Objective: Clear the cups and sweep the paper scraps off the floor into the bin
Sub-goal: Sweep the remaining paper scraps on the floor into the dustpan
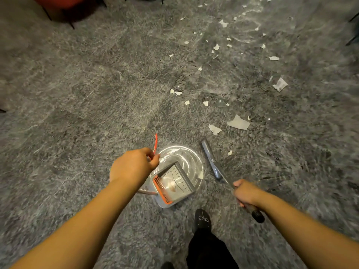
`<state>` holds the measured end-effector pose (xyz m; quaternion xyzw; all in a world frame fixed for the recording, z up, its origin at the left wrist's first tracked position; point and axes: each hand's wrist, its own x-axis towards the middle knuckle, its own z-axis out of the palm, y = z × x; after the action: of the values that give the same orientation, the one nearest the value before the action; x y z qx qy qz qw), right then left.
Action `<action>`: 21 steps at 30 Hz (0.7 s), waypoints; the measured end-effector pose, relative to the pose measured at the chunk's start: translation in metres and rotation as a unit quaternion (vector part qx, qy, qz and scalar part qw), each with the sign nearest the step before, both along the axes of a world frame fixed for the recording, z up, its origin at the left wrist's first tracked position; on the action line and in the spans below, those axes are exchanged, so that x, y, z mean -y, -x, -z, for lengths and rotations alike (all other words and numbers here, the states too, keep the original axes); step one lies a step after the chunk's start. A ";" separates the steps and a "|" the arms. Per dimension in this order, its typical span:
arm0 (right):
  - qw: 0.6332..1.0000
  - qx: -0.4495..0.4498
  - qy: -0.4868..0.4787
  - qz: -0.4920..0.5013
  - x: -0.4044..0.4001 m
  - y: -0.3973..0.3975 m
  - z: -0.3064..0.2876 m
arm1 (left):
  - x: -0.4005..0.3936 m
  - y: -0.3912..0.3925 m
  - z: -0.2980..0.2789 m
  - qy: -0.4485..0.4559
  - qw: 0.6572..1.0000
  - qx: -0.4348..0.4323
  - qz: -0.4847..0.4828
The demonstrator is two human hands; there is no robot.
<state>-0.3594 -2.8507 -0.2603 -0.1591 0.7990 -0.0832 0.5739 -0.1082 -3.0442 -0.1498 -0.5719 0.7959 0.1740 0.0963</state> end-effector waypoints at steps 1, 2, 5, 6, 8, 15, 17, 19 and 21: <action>1.000 0.009 -0.002 -0.015 0.006 -0.004 0.002 | 0.003 0.000 0.001 0.003 1.000 0.000 -0.002; 0.999 0.021 -0.010 -0.033 0.011 -0.007 0.005 | 0.006 0.000 0.002 0.006 1.000 0.001 -0.006; 0.997 0.050 -0.014 -0.066 0.021 -0.022 0.003 | 0.008 0.001 0.001 0.013 1.000 0.017 -0.004; 0.996 0.061 -0.012 -0.067 0.022 -0.025 0.001 | 0.008 0.001 0.001 0.013 1.000 0.022 -0.003; 0.994 0.089 -0.004 -0.059 0.029 -0.028 -0.005 | 0.008 -0.001 0.000 0.009 1.000 0.025 -0.012; 0.987 0.109 0.048 -0.104 0.063 -0.043 -0.051 | 0.013 -0.040 -0.006 0.003 0.997 0.006 -0.083; 0.986 0.099 0.057 -0.123 0.078 -0.049 -0.061 | 0.018 -0.055 -0.013 0.005 0.993 -0.002 -0.117; 0.984 0.085 0.064 -0.140 0.096 -0.056 -0.066 | 0.027 -0.075 -0.022 0.009 0.988 -0.012 -0.153; 0.982 0.077 0.080 -0.150 0.116 -0.061 -0.073 | 0.036 -0.094 -0.029 0.013 0.983 -0.021 -0.183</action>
<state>-0.2988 -2.9664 -0.1873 -0.3159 0.7104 -0.0719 0.6248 -0.0146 -3.0802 -0.1209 -0.7053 0.6819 0.1903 0.0384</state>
